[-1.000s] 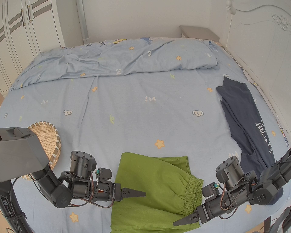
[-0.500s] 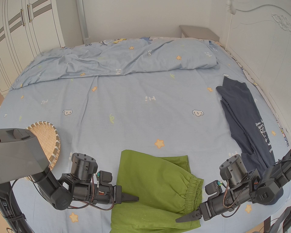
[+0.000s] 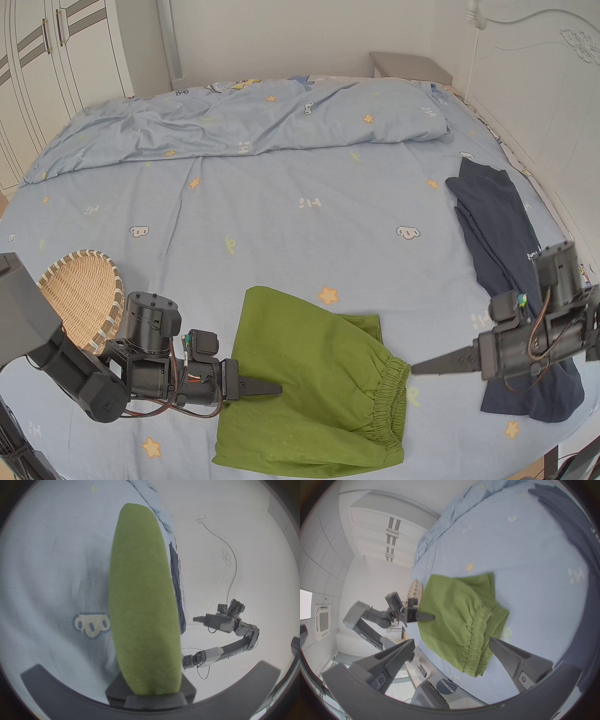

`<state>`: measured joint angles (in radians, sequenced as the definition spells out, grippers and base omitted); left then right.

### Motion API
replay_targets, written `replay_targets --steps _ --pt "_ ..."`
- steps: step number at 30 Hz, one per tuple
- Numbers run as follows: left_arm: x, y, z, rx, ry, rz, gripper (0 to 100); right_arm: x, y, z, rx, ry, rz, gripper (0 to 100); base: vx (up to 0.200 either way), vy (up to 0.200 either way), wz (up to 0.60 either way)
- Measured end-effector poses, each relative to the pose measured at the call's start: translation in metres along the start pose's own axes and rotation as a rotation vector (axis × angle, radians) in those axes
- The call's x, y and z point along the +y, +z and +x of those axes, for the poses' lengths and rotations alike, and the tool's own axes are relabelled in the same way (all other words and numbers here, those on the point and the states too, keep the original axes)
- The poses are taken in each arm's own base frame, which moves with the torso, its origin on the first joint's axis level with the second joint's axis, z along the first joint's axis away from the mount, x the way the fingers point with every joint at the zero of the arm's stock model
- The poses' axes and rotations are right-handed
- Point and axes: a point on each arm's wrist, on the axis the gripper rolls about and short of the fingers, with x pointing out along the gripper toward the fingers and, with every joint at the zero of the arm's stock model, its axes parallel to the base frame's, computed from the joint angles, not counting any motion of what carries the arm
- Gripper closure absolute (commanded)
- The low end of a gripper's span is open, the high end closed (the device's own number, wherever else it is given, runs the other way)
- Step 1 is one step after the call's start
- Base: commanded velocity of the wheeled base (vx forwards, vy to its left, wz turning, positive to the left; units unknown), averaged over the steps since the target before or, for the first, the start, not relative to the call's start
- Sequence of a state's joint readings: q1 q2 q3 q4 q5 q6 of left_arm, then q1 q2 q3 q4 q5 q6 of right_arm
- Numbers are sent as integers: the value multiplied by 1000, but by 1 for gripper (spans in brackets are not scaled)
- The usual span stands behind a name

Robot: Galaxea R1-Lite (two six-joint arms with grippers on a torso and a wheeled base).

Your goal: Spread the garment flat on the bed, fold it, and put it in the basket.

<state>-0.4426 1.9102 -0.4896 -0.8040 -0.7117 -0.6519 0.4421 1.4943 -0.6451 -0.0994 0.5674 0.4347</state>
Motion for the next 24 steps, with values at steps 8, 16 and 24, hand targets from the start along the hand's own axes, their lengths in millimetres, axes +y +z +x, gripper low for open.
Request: replay_targets --steps 8,16,24 --pt "-15 9 -30 -1 44 -56 100 18 27 -44 -142 -11 -7 0 0 0 0" --pt "-30 29 -64 26 133 -110 100 21 28 -55 -172 -14 -10 0 0 75 0" --pt "-48 55 -95 -58 150 -31 100 22 27 -56 -170 -18 -6 0 0 200 0"
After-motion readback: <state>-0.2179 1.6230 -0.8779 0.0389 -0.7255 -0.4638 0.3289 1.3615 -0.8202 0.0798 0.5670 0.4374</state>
